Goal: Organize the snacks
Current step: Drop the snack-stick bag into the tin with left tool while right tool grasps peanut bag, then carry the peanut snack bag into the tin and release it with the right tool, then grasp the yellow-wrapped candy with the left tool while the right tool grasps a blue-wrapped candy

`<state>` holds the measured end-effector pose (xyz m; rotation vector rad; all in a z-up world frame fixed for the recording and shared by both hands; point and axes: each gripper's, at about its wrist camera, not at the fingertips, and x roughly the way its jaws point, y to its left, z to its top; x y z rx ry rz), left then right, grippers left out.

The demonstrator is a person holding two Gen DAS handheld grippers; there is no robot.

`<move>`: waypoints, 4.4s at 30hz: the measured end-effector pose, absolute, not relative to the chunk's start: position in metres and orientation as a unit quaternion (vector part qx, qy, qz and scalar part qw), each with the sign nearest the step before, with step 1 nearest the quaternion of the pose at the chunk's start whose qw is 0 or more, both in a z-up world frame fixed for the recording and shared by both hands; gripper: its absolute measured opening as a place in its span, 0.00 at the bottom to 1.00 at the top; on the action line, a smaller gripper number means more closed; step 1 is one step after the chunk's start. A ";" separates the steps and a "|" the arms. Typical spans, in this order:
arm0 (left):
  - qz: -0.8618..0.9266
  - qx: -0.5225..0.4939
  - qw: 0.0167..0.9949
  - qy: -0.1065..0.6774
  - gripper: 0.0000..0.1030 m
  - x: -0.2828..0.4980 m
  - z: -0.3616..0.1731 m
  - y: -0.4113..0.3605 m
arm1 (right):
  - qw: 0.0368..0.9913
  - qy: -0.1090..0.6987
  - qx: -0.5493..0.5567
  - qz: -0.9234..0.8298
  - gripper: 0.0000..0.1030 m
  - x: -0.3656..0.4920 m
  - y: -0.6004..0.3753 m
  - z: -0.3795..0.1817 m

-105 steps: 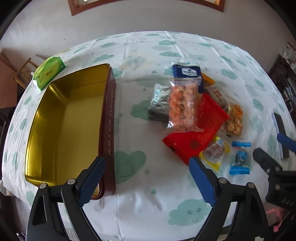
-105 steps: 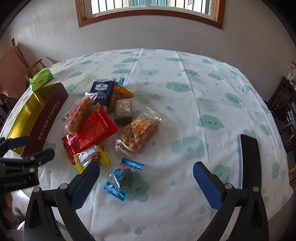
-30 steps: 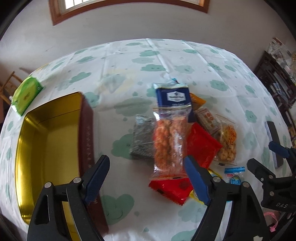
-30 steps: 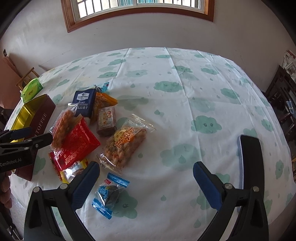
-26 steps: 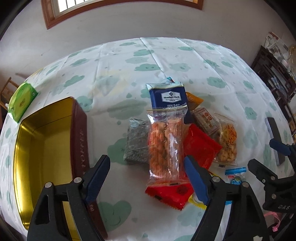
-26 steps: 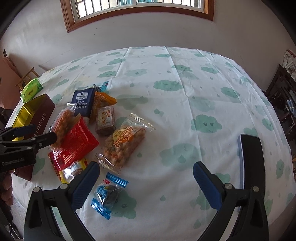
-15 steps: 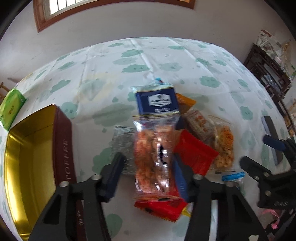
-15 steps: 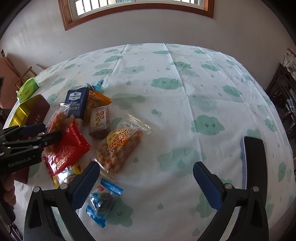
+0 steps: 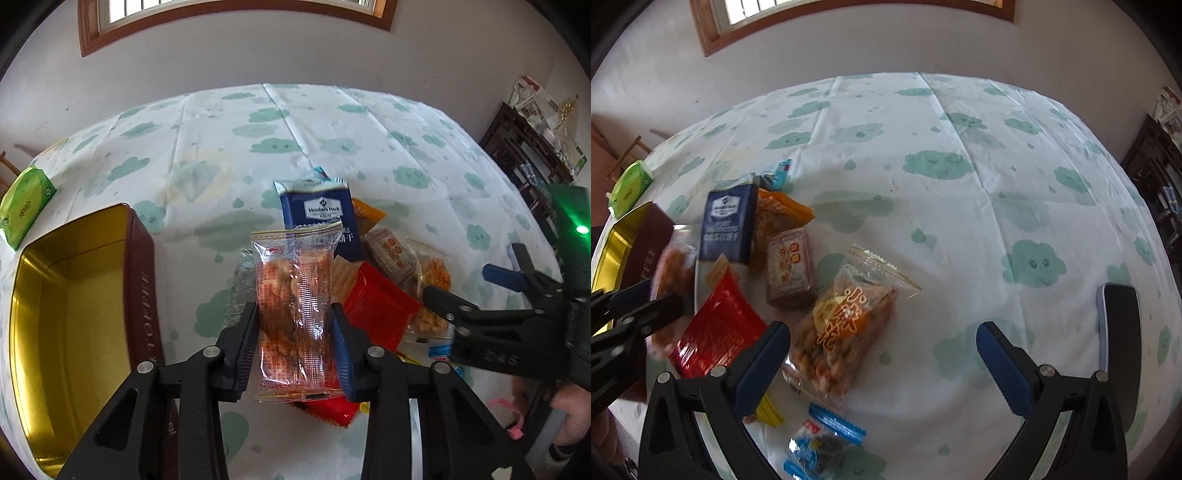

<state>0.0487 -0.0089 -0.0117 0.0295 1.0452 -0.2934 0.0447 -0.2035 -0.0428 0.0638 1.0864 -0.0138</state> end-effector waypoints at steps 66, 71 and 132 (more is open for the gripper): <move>0.023 0.046 0.850 0.524 0.70 0.008 -0.012 0.170 | 0.858 0.510 -0.019 -0.059 0.39 0.044 -0.183 -0.020; 0.022 0.025 0.866 0.499 0.70 0.002 0.006 0.175 | 0.870 0.491 -0.014 -0.041 0.39 0.038 -0.169 0.002; -0.094 0.044 0.879 0.465 0.70 -0.031 0.021 0.082 | 0.830 0.557 -0.012 0.012 0.45 -0.040 -0.161 -0.037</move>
